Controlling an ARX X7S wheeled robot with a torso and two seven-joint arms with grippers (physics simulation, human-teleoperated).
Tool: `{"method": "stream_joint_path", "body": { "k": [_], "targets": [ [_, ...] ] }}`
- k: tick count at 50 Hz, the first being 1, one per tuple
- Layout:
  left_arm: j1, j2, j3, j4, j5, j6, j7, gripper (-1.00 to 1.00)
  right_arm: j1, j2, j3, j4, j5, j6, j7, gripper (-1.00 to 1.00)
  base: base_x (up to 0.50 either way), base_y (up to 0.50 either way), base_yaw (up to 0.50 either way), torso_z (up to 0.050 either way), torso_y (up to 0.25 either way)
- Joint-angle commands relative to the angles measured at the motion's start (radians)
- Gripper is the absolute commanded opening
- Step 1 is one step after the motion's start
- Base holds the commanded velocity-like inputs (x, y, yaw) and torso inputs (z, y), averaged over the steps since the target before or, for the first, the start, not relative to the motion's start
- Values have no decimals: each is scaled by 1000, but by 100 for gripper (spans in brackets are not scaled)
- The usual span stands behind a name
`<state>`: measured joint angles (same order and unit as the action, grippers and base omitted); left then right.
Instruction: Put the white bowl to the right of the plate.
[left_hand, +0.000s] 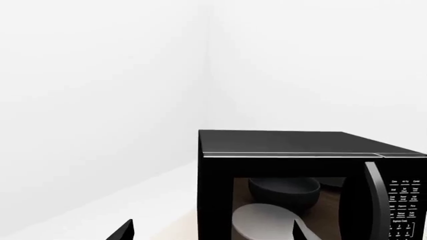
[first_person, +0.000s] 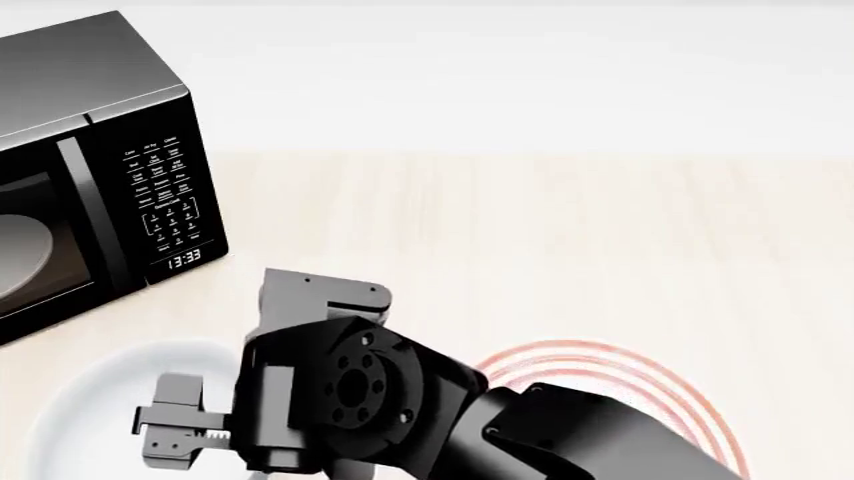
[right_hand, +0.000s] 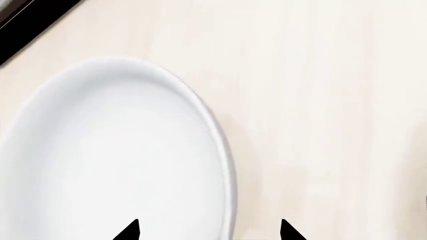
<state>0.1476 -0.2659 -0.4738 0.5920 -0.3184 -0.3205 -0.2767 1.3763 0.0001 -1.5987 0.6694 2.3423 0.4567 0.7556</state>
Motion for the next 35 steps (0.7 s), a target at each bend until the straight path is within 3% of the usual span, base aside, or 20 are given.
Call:
{"method": "stream_joint_path", "body": {
  "k": [1,35],
  "targets": [
    [9,-1,-2,9,-6,5,-2,100,-22,0,-1,11,-21,8,-40,100,0,0,0,0,0],
    [19,-8,1,15,-14,16,-11,100,-62,0,-2,62,-87,11,-103,100,0,0,0,0,0]
  ]
}}
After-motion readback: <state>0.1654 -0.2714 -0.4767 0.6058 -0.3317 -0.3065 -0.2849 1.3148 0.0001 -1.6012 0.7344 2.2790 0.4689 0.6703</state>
